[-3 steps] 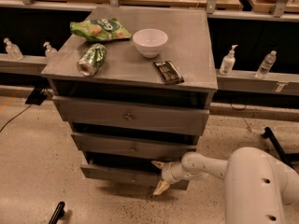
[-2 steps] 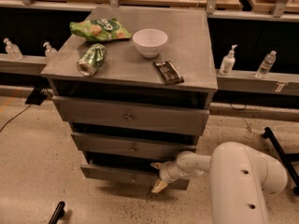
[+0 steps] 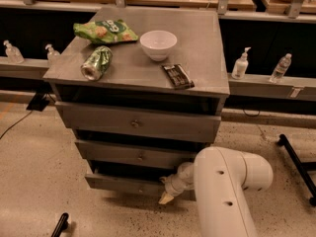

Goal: Open bottom drawer

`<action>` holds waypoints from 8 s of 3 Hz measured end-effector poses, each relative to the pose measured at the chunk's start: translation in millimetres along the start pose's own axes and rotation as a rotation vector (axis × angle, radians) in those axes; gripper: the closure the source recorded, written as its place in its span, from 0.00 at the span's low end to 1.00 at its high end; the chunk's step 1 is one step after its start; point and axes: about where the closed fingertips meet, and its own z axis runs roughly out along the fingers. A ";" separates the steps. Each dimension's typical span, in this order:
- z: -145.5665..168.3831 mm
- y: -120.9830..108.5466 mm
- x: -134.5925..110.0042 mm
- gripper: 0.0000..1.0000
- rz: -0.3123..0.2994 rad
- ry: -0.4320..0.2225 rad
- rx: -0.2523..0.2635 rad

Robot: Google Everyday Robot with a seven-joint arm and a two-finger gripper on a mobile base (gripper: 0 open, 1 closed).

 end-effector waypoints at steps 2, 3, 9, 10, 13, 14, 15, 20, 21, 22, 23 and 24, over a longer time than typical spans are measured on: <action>-0.1 4.7 -2.7 0.42 0.001 0.000 -0.017; -0.3 4.7 -2.9 0.41 0.001 -0.001 -0.017; -60.6 93.1 -46.3 0.07 -0.058 -0.187 0.028; -57.3 79.3 -44.2 0.14 -0.070 -0.161 0.029; -43.9 19.5 -19.1 0.19 -0.056 -0.075 0.029; -25.9 12.3 -5.3 0.22 -0.024 -0.055 -0.003; 3.7 14.3 6.4 0.26 0.000 -0.028 -0.075; -18.7 60.4 -19.4 0.30 -0.015 -0.102 -0.108; -19.5 60.4 -20.0 0.31 -0.015 -0.102 -0.108; -19.6 60.4 -20.0 0.33 -0.015 -0.102 -0.108; -19.7 60.4 -20.1 0.39 -0.016 -0.102 -0.107; -20.1 60.3 -20.4 0.51 -0.016 -0.103 -0.107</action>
Offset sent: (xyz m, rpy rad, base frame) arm -0.1222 0.0379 -0.0008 0.1811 0.2461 0.1540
